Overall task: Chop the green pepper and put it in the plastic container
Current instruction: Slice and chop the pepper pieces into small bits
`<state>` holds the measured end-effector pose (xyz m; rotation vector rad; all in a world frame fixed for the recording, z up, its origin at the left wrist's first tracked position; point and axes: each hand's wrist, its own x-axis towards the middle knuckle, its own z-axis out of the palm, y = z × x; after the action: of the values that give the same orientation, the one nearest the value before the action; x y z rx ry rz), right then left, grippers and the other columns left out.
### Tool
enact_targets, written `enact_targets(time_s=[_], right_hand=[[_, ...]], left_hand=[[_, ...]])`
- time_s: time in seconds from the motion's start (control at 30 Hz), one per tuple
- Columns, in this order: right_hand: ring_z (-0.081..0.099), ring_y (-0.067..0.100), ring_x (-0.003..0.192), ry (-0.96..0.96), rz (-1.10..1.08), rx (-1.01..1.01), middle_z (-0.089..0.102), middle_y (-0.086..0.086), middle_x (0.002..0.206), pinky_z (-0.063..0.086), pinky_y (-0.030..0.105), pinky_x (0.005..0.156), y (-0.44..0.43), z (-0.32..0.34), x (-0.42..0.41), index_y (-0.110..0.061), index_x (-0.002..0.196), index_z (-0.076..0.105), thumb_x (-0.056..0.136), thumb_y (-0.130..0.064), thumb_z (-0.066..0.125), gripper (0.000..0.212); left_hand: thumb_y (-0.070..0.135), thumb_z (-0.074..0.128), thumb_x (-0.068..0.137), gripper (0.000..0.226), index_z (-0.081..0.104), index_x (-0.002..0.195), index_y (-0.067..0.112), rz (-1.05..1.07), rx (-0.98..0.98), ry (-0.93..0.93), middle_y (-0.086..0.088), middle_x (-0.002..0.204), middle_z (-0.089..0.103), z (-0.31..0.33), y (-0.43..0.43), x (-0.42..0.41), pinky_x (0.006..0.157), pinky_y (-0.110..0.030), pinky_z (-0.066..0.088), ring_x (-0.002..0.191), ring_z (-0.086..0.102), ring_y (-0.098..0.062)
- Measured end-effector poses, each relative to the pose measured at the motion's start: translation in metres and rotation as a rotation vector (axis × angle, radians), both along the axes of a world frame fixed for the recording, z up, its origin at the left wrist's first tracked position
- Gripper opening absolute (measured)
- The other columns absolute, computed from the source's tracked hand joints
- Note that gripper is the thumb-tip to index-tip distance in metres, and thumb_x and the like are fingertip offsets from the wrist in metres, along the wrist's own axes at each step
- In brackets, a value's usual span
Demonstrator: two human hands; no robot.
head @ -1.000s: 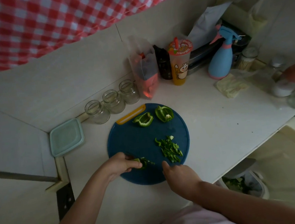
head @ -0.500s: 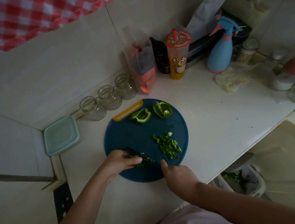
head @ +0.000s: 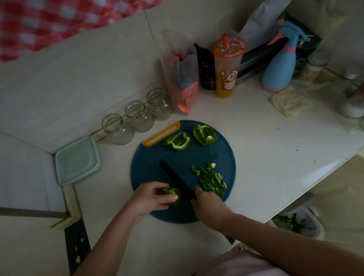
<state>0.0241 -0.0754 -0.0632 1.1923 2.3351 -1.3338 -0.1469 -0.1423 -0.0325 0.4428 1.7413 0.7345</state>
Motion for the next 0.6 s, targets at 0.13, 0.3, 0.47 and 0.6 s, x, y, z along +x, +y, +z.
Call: enact_targets(time_s=[0.13,0.3,0.47,0.6], right_hand=[[0.041,0.014,0.039,0.130,-0.361,-0.506,0.045,0.006,0.060,0.035,0.023,0.036,0.015,-0.003,0.023,-0.007,0.093,0.047,0.097,-0.020,0.048,0.014],[0.046,0.016,0.042,0.114,-0.316,-0.328,0.049,0.007,0.062,0.038,0.027,0.041,0.024,0.001,0.040,-0.009,0.086,0.048,0.097,-0.023,0.048,0.018],[0.061,0.035,0.087,0.046,0.093,0.191,0.063,0.018,0.096,0.043,0.037,0.068,0.005,0.006,0.033,-0.008,0.105,0.044,0.100,-0.030,0.038,0.023],[0.061,0.038,0.082,-0.023,0.239,0.341,0.064,0.016,0.093,0.043,0.039,0.064,-0.003,0.002,0.026,-0.009,0.111,0.039,0.102,-0.028,0.030,0.024]], left_hand=[[0.015,0.074,0.078,0.055,0.052,0.128,0.013,-0.050,-0.012,-0.019,-0.012,0.115,0.060,0.000,-0.005,0.000,0.068,-0.022,0.056,0.083,0.071,-0.021],[0.012,0.075,0.076,0.066,0.045,0.135,0.011,-0.031,0.012,-0.019,-0.012,0.122,0.054,-0.001,-0.005,0.006,0.068,-0.019,0.055,0.088,0.069,-0.019],[0.013,0.079,0.072,0.069,0.046,0.131,0.000,0.009,-0.012,0.008,-0.015,0.117,0.058,-0.006,-0.005,0.007,0.068,-0.019,0.056,0.087,0.069,-0.019],[0.011,0.078,0.072,0.028,0.063,0.097,0.009,0.019,-0.007,0.004,-0.013,0.108,0.066,-0.003,-0.001,0.007,0.068,-0.018,0.056,0.084,0.069,-0.015]])
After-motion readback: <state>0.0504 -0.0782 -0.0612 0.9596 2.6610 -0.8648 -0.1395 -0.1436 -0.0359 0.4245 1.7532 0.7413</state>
